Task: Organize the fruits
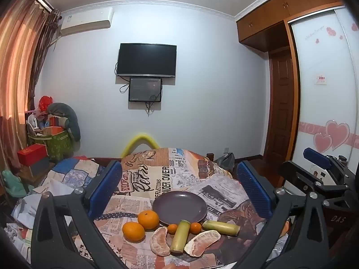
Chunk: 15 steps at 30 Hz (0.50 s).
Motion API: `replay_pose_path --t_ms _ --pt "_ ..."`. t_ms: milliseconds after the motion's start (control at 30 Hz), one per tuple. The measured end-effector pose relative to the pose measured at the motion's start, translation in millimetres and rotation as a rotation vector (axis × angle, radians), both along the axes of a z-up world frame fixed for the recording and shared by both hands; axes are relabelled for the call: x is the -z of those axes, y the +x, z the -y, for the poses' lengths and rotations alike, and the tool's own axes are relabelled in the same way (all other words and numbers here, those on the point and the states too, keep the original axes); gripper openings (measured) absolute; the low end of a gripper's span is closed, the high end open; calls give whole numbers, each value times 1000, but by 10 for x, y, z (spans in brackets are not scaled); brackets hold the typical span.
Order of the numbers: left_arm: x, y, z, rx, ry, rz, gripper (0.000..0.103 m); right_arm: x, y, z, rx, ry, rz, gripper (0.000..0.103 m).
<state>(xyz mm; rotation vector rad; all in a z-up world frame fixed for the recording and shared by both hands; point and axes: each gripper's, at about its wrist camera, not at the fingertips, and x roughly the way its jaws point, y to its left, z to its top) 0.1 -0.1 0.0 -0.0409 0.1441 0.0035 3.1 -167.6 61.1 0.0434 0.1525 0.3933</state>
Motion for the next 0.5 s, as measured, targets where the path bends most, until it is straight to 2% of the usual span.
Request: replay_pose_path --t_ms 500 --pt "20 48 -42 2 -3 -4 103 4 24 29 2 7 -12 103"
